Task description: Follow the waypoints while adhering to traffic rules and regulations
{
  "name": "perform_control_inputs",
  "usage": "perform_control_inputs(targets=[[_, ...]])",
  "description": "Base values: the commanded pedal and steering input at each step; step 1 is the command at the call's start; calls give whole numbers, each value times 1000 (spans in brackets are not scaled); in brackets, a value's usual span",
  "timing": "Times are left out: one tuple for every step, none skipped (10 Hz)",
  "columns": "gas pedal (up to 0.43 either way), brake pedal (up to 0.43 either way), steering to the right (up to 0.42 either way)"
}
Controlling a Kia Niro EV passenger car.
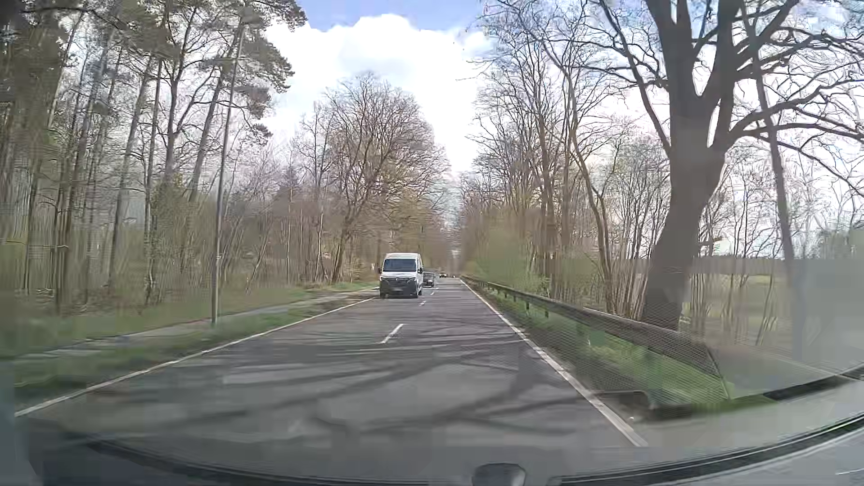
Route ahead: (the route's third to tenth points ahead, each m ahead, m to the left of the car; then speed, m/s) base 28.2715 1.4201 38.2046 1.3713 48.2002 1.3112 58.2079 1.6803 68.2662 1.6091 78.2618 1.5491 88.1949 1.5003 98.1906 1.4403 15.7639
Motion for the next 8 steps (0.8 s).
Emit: perform_control_inputs(targets=[[110,0,1],[110,0,1],[110,0,1],[110,0,1],[110,0,1],[110,0,1],[87,0,0],[79,0,-3]])
